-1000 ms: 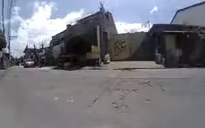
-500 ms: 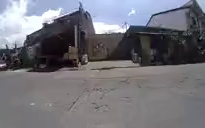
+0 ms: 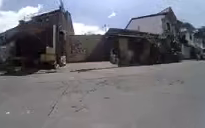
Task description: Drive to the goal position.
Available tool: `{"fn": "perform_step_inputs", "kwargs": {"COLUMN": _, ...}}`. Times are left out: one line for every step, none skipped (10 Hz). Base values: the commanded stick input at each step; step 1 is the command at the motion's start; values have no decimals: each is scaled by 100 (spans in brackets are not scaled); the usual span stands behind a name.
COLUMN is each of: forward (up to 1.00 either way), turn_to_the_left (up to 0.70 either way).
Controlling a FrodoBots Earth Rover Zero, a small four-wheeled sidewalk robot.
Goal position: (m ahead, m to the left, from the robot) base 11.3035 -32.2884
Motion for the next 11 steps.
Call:
{"fn": "perform_step_inputs", "kwargs": {"forward": 0, "turn_to_the_left": -100}}
{"fn": "perform_step_inputs", "kwargs": {"forward": 0, "turn_to_the_left": -100}}
{"fn": "perform_step_inputs", "kwargs": {"forward": 0, "turn_to_the_left": -100}}
{"fn": "perform_step_inputs", "kwargs": {"forward": 0, "turn_to_the_left": -100}}
{"fn": "perform_step_inputs", "kwargs": {"forward": 0, "turn_to_the_left": -100}}
{"fn": "perform_step_inputs", "kwargs": {"forward": 0, "turn_to_the_left": -100}}
{"fn": "perform_step_inputs", "kwargs": {"forward": 17, "turn_to_the_left": -84}}
{"fn": "perform_step_inputs", "kwargs": {"forward": 64, "turn_to_the_left": -48}}
{"fn": "perform_step_inputs", "kwargs": {"forward": 100, "turn_to_the_left": -40}}
{"fn": "perform_step_inputs", "kwargs": {"forward": 100, "turn_to_the_left": -40}}
{"fn": "perform_step_inputs", "kwargs": {"forward": 100, "turn_to_the_left": -40}}
